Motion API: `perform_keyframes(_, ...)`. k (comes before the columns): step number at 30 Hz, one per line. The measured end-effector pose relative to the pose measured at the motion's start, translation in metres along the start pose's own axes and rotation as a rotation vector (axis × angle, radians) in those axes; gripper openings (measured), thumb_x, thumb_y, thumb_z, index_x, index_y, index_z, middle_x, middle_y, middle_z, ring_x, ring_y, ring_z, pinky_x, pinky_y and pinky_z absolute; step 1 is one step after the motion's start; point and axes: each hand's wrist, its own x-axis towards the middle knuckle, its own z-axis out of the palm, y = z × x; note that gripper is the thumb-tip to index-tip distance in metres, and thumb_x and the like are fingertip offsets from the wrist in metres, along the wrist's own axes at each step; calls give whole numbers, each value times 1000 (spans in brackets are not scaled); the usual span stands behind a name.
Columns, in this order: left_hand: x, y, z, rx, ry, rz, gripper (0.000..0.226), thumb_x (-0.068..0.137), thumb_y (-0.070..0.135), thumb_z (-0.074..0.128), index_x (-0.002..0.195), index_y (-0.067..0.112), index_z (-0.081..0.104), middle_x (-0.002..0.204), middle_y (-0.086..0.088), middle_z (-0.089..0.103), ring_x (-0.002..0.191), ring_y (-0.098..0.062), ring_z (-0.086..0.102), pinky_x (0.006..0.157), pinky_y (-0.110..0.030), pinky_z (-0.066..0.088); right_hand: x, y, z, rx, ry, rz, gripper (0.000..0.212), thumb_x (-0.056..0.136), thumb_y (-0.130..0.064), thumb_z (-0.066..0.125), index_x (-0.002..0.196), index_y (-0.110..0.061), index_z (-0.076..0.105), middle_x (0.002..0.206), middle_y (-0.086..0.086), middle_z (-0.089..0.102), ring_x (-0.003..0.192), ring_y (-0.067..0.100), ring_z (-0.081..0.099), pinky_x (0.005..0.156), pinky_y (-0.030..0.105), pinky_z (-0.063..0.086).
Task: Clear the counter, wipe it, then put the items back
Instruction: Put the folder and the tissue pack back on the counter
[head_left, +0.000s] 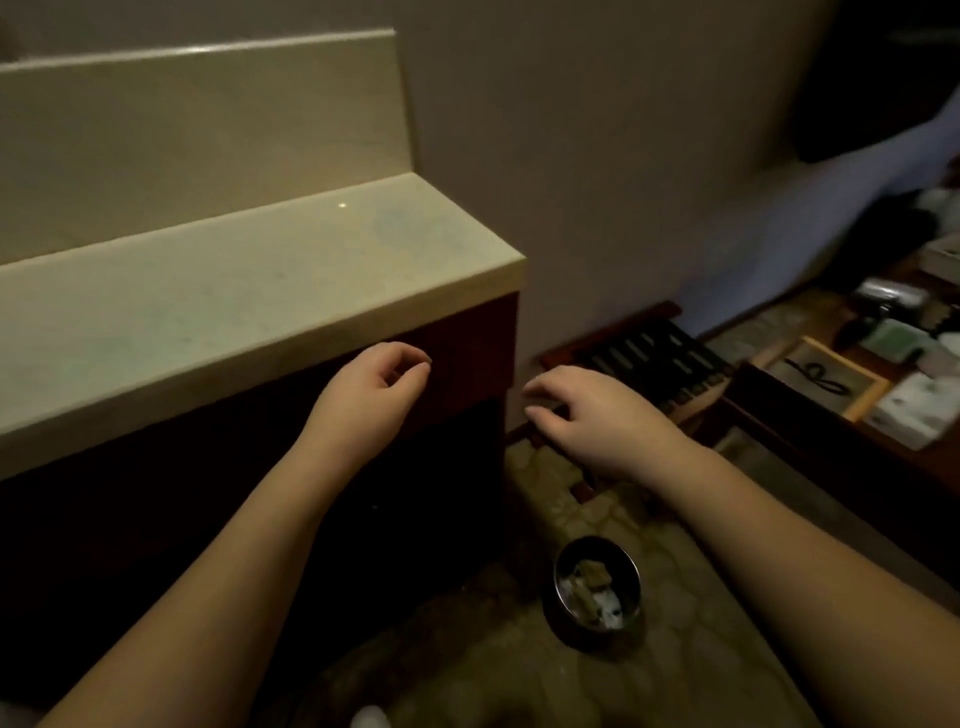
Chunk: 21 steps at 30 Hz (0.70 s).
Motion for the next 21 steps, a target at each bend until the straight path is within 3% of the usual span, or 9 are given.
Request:
perform_keyframes(4,0,30,73,48,-170,23,22,97,38,53,115,32,64,106,17,60,96,-4,56,74,-23,43,-57,56,11,51,27,216,37,97,-38,49,131,-24,55,126,-9,55,115,8,52,93,22,42)
perform_keyframes(8,-3,50,140,60,-351,83,20,98,37,52,114,31,63,107,14,60,87,2,54,68,-15,42,-106,98,24,122,37,407,37,97,-36,49,132,-23,54,131,-7,53,117,10,51,96,24,43)
perform_keyframes(13,0,70,211,89,-554,128,19,99,37,50,112,31,62,99,15,60,82,-2,58,69,-26,52,-153,151,43,185,31,628,37,98,-38,47,132,-24,54,132,-7,52,117,9,51,94,23,42)
perform_keyframes(18,16,84,283,121,-719,189,23,100,34,48,115,26,62,101,10,60,70,-2,53,55,-20,38,-179,203,50,240,23,826,38,98,-38,47,131,-22,56,131,-4,54,116,11,53,96,24,44)
perform_keyframes(21,35,92,326,120,-781,201,21,99,33,50,112,23,64,93,8,63,68,-5,56,54,-23,40,-185,237,47,264,8,931,37,98,-37,47,130,-21,56,129,-3,55,115,12,53,96,25,44)
